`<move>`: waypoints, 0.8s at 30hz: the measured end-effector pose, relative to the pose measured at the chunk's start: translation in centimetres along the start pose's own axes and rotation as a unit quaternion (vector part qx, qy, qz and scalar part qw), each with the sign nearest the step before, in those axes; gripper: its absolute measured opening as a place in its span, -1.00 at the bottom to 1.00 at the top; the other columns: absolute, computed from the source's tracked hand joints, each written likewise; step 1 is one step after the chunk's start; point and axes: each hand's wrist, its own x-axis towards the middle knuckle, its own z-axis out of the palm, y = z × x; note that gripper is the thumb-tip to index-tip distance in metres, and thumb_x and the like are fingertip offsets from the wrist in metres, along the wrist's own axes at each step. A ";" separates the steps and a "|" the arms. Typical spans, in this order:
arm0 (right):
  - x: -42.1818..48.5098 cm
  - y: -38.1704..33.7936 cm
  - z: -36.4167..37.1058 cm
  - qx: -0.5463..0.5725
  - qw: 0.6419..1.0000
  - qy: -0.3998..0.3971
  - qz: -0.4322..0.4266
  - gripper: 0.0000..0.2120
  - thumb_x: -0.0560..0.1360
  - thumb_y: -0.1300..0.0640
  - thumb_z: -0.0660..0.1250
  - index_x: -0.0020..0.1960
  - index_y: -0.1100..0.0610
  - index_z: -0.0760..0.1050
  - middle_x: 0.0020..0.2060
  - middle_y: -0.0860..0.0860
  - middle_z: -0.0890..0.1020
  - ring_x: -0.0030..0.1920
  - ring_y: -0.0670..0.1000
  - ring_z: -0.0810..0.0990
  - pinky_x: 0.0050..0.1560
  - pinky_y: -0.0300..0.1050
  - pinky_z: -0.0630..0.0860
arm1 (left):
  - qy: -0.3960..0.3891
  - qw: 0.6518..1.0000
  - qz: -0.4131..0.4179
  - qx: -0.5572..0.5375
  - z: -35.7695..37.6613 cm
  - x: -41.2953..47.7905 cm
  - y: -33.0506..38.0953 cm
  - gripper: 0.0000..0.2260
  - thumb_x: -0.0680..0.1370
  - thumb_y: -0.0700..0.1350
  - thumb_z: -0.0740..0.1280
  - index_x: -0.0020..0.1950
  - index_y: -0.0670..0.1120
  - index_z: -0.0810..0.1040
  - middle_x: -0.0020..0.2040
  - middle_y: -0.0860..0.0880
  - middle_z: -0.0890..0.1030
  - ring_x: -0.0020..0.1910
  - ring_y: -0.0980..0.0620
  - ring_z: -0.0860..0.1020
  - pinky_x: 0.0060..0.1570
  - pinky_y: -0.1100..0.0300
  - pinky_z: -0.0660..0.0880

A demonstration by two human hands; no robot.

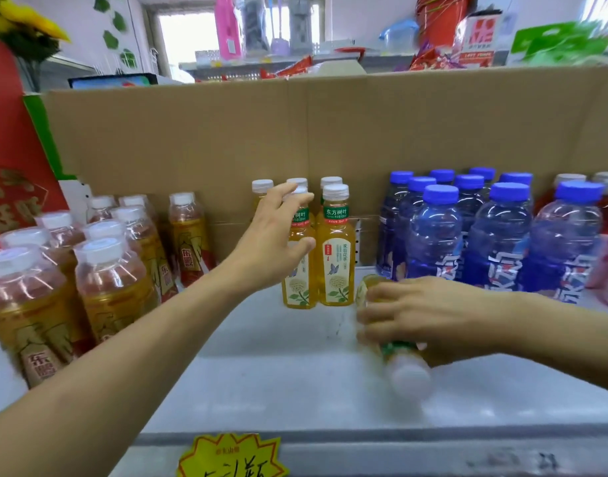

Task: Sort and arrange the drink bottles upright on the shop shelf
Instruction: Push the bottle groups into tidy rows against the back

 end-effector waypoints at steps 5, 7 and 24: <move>-0.2 1.2 -2.5 0.503 0.825 0.180 0.186 -0.62 0.41 -0.08 0.51 0.19 -0.17 0.50 0.04 -0.29 0.66 0.00 -0.28 0.63 -0.09 -0.38 0.56 | 0.012 0.997 0.054 0.048 -1.9 3.7 2.6 -0.48 0.62 -0.11 0.33 0.56 0.03 0.25 0.51 0.01 0.34 0.46 0.03 0.33 0.34 0.12 0.35; 0.2 1.5 -2.4 0.587 0.759 0.186 0.214 -0.69 0.49 0.08 0.47 0.17 -0.14 0.50 -0.02 -0.26 0.69 -0.09 -0.24 0.68 -0.22 -0.35 0.58 | -0.033 0.995 0.054 0.071 -1.9 6.1 3.6 -0.47 0.64 -0.09 0.30 0.58 0.07 0.22 0.52 -0.02 0.35 0.47 -0.04 0.35 0.40 0.02 0.36; 0.8 1.1 -1.4 0.637 0.677 0.215 0.300 -0.66 0.52 0.14 0.41 0.13 -0.25 0.42 -0.06 -0.34 0.65 -0.02 -0.29 0.64 -0.15 -0.27 0.54 | -0.061 0.951 0.049 0.298 1.4 12.2 2.7 -0.43 0.50 0.44 0.17 -0.05 -0.05 0.62 -0.16 0.03 0.64 -0.17 0.06 0.57 -0.08 0.09 0.41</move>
